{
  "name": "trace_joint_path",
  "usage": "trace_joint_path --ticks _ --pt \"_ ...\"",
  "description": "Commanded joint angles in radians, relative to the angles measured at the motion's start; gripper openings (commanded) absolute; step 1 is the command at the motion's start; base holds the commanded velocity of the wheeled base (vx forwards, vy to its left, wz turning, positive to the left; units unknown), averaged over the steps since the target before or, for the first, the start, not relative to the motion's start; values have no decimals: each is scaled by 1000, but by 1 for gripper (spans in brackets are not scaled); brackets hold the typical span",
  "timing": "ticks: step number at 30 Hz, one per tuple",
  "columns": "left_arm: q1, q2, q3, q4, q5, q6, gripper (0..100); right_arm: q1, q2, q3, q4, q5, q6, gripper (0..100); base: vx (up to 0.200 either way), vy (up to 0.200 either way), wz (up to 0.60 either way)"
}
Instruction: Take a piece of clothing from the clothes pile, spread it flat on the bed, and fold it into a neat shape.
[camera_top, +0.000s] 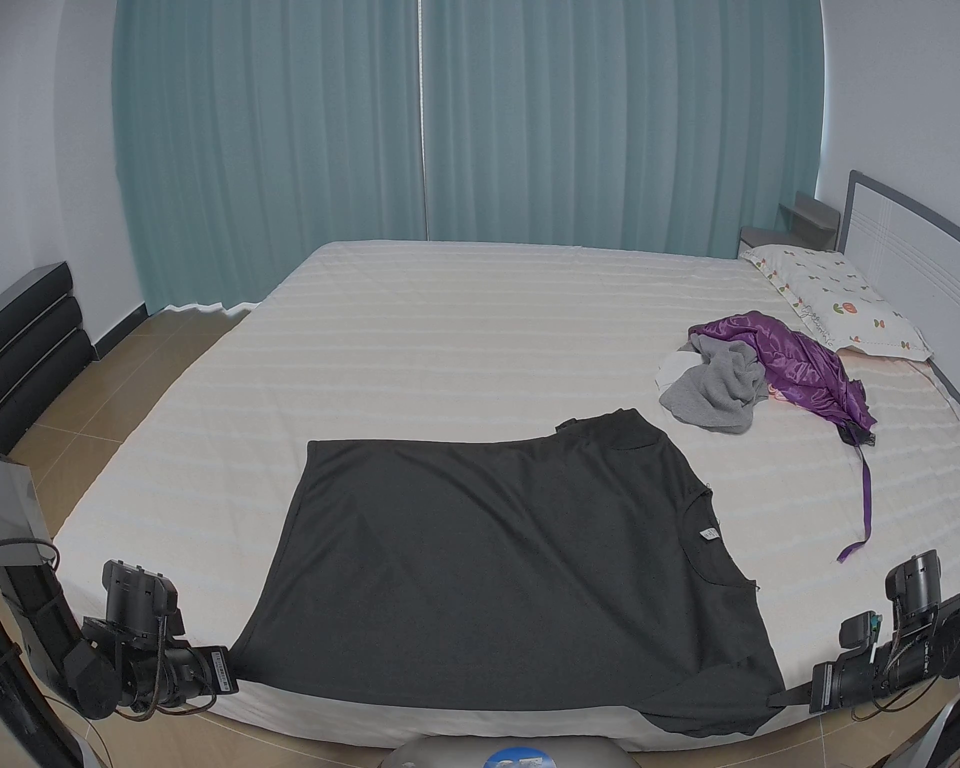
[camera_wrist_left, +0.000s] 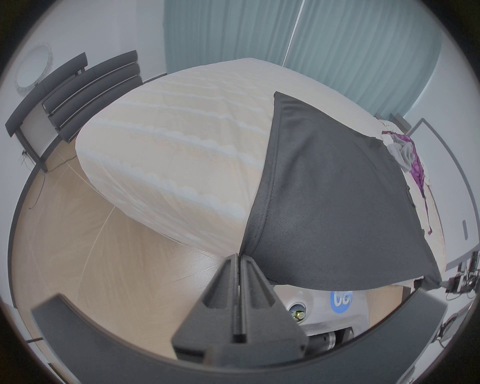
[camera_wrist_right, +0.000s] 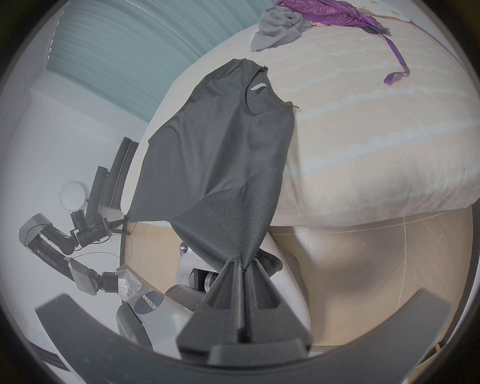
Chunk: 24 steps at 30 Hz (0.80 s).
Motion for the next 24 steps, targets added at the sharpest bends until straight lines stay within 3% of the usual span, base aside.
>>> trace_joint_path --ticks 1,9,24 --pt "0 -6 17 1 1 20 0 -1 -39 17 5 -10 -4 0 0 0 0" --pt "-3 -38 26 76 6 65 0 -1 -74 17 70 -19 -50 0 0 0 0" --pt "-29 -227 -50 407 8 103 0 -4 -162 17 128 -32 -80 0 0 0 0"
